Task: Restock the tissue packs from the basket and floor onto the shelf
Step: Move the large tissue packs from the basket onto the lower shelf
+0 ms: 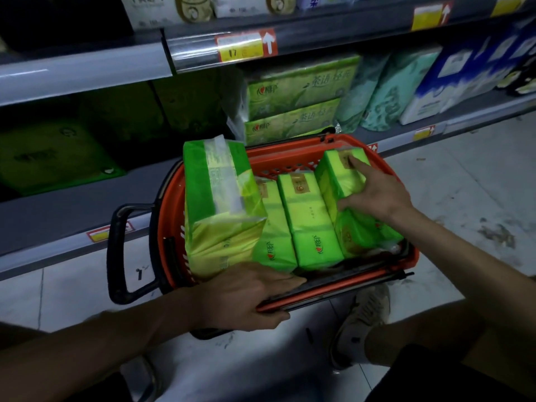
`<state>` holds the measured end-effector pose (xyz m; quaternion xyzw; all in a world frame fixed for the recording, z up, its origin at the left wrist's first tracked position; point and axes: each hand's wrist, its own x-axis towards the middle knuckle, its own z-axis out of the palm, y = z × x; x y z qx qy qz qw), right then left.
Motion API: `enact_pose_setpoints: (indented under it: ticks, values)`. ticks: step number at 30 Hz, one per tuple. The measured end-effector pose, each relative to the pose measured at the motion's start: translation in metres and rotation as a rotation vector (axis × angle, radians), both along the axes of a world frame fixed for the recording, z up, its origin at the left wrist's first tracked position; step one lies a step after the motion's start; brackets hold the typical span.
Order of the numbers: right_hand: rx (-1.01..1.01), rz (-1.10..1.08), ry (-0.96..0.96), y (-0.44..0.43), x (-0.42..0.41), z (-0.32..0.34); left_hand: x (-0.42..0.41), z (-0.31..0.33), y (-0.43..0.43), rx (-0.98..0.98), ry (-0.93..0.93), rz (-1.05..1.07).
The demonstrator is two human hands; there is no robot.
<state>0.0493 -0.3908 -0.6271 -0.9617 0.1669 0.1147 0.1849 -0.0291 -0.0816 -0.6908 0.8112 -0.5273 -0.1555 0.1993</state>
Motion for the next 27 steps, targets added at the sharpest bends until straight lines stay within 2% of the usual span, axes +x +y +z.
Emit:
enact_pose_setpoints:
  ticks: [3, 7, 12, 17, 22, 27]
  values:
    - [-0.053, 0.010, -0.062, 0.008, 0.002, 0.007, -0.008, -0.001, -0.004, 0.087, 0.062, 0.014]
    - [-0.114, 0.004, -0.104, 0.015, 0.005, 0.020, -0.012, -0.008, -0.008, 0.209, 0.051, 0.081]
    - [-0.115, -0.039, -0.139, 0.016, 0.001, 0.058, -0.009, -0.003, -0.010, 0.116, 0.008, 0.078]
    - [-0.078, -0.090, -0.291, 0.013, -0.017, 0.125, 0.004, 0.017, -0.022, 0.054, 0.159, 0.034]
    - [0.111, -0.071, -0.478, 0.030, -0.034, 0.186, 0.011, 0.019, -0.041, 0.080, 0.110, 0.041]
    - [0.067, 0.077, -0.497, 0.062, -0.029, 0.200, 0.016, 0.035, -0.051, 0.190, -0.071, 0.025]
